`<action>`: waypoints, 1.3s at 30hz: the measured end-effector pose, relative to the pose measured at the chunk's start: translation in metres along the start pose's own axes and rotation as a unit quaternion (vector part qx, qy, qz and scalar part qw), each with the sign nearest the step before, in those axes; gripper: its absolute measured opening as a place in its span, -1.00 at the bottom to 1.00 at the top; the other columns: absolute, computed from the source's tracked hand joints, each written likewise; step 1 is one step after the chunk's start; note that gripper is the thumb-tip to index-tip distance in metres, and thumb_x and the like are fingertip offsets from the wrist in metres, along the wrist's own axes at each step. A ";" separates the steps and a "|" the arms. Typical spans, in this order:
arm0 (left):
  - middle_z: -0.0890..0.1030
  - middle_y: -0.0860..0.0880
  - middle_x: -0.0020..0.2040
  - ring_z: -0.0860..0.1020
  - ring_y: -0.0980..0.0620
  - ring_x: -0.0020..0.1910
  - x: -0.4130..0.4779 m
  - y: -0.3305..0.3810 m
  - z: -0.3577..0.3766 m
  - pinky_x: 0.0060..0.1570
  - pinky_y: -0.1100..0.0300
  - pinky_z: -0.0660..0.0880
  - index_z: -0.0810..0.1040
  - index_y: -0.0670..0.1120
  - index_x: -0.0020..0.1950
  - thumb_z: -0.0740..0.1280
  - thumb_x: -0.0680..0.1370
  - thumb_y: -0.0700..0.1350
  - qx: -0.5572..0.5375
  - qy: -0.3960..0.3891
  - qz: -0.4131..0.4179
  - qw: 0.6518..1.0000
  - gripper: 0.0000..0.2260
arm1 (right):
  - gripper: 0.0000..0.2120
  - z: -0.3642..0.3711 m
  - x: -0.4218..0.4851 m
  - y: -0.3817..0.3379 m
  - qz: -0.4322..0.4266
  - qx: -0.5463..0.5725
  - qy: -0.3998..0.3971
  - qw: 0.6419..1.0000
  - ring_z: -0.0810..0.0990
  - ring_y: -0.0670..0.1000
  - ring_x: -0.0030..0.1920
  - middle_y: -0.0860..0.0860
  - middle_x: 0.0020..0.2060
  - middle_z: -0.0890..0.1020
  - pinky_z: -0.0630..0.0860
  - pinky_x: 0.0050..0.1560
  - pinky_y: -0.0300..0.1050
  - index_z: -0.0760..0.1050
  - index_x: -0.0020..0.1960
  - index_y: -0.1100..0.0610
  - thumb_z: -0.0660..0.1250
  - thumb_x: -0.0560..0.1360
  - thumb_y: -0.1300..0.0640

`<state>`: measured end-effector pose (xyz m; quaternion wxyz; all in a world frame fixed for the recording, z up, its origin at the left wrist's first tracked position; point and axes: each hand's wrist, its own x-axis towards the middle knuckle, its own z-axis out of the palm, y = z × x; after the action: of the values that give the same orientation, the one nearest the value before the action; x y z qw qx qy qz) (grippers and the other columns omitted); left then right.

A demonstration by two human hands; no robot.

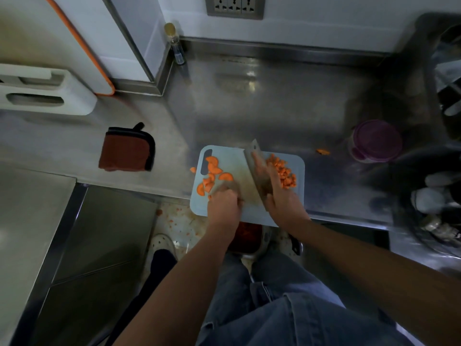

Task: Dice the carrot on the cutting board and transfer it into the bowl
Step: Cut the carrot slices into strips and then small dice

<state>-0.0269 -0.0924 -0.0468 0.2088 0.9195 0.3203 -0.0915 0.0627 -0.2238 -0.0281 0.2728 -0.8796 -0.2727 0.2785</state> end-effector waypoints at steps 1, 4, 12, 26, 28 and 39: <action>0.56 -0.10 0.04 0.54 -0.10 0.00 0.000 -0.001 0.000 -0.06 0.05 0.50 0.60 -0.14 0.06 0.32 0.56 -0.04 -0.011 0.002 0.007 1.000 -0.80 | -0.20 0.001 0.000 -0.001 -0.010 -0.007 -0.017 1.000 0.59 0.16 -0.17 0.25 0.00 0.59 0.58 -0.07 0.18 -0.33 0.49 -0.28 0.12 0.57 0.23; 0.54 -0.12 0.02 0.53 -0.10 -0.04 0.004 -0.008 -0.008 -0.14 0.06 0.48 0.58 -0.16 0.03 0.30 0.57 -0.05 -0.035 0.014 0.037 0.999 -0.80 | -0.25 0.001 0.002 -0.005 -0.020 -0.010 -0.009 1.000 0.58 0.21 0.00 0.29 0.12 0.55 0.54 0.06 0.16 -0.22 0.57 -0.12 0.13 0.57 0.26; 0.52 -0.15 0.00 0.52 -0.16 -0.03 0.031 -0.042 -0.041 -0.06 0.00 0.48 0.55 -0.11 0.21 0.31 0.56 -0.06 -0.077 0.096 -0.050 0.991 -0.75 | -0.33 -0.009 0.018 -0.020 -0.013 -0.035 0.011 0.999 0.57 0.11 -0.20 0.28 0.07 0.60 0.42 -0.22 -0.08 -0.13 0.58 0.09 0.14 0.59 0.27; 0.55 -0.10 0.10 0.52 -0.11 0.11 0.071 -0.045 -0.046 0.03 0.03 0.47 0.44 -0.06 0.29 0.43 0.47 -0.15 -0.080 0.042 -0.044 0.995 -0.59 | -0.30 0.003 0.027 -0.018 0.032 -0.019 0.009 0.999 0.47 -0.04 -0.40 0.06 -0.29 0.53 0.35 -0.38 -0.16 -0.16 0.57 -0.05 0.13 0.58 0.24; 0.60 -0.08 -0.03 0.58 -0.11 -0.02 0.072 -0.051 -0.048 -0.03 0.00 0.53 0.48 -0.05 0.07 0.45 0.45 -0.16 -0.131 0.028 -0.044 0.990 -0.75 | -0.31 0.002 0.027 -0.018 0.031 -0.022 0.005 0.999 0.46 -0.05 -0.41 0.05 -0.30 0.52 0.33 -0.38 -0.19 -0.16 0.58 -0.02 0.12 0.58 0.25; 0.57 0.03 -0.17 0.56 0.14 -0.23 0.062 -0.042 -0.052 -0.15 0.20 0.53 0.62 -0.10 -0.09 0.45 0.42 -0.30 -0.182 0.030 0.119 0.976 -0.86 | -0.35 -0.004 0.027 -0.019 0.033 -0.032 -0.009 0.999 0.46 -0.06 -0.43 -0.02 -0.39 0.46 0.31 -0.43 -0.21 -0.13 0.56 -0.04 0.10 0.59 0.22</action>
<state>-0.0032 -0.0057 -0.0327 0.3718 0.9001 0.2259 0.0216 0.0782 -0.1945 -0.0227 0.2326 -0.8938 -0.2552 0.2860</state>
